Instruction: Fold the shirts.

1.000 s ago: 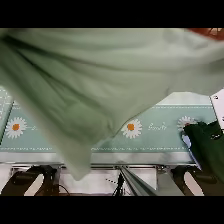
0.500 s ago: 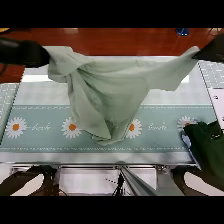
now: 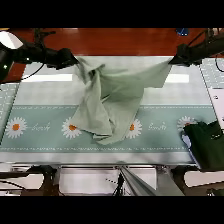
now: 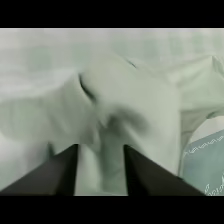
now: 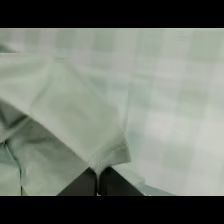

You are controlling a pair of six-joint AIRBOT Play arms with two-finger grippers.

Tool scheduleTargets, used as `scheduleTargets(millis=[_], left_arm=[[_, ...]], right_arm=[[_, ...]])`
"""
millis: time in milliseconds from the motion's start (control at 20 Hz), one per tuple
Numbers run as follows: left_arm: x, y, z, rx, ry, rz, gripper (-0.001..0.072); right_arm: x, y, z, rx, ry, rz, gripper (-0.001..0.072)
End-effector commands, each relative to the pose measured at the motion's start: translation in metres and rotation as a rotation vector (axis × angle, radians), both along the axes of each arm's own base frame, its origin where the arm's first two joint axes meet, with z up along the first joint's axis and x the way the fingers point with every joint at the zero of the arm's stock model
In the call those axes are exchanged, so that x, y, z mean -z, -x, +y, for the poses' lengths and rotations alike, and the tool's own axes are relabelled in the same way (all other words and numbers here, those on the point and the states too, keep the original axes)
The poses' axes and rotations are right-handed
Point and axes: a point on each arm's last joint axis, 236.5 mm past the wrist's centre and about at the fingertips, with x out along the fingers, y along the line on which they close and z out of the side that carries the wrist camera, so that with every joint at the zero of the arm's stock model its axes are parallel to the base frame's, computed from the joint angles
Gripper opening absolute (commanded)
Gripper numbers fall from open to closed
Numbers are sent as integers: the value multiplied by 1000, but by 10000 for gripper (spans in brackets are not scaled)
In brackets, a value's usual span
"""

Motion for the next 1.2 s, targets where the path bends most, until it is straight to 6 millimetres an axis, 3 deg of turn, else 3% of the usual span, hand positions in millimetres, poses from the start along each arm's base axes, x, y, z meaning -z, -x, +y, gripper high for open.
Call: scheduleTargets(millis=[0, 100, 200, 300, 400, 550, 700, 850, 950, 1000, 1050, 1150], left_arm=[[38, 10, 13, 11, -18, 137, 455], [27, 20, 52, -38, -54, 194, 455], [1, 41, 90, -93, -52, 246, 456], [-18, 72, 110, -111, -66, 275, 458], [-18, 104, 114, -123, -90, 292, 458], [24, 178, 83, -91, -67, 396, 458], [70, 240, 23, -40, 86, 496, 458], [109, 276, -28, -21, 196, 575, 459], [131, 295, -52, -4, 206, 613, 465], [140, 303, -61, 0, 197, 626, 602], [147, 307, -67, -6, 181, 642, 669], [159, 312, -80, 1, 159, 653, 668]], right_arm=[[20, -11, -2, -3, 2, 11, 23], [18, -8, -2, -14, 5, 11, 23], [18, -3, -3, -25, 19, 24, 23], [21, 4, -7, -37, 41, 48, 23], [24, 8, -9, -44, 55, 65, 24], [28, 10, -18, -41, 97, 74, 24], [30, 9, -22, -36, 115, 73, 24], [30, 9, -22, -36, 115, 74, 24], [30, 10, -22, -37, 115, 75, 24], [30, 10, -22, -37, 115, 75, 24], [30, 9, -22, -36, 116, 73, 24], [30, 8, -22, -34, 116, 68, 24]])
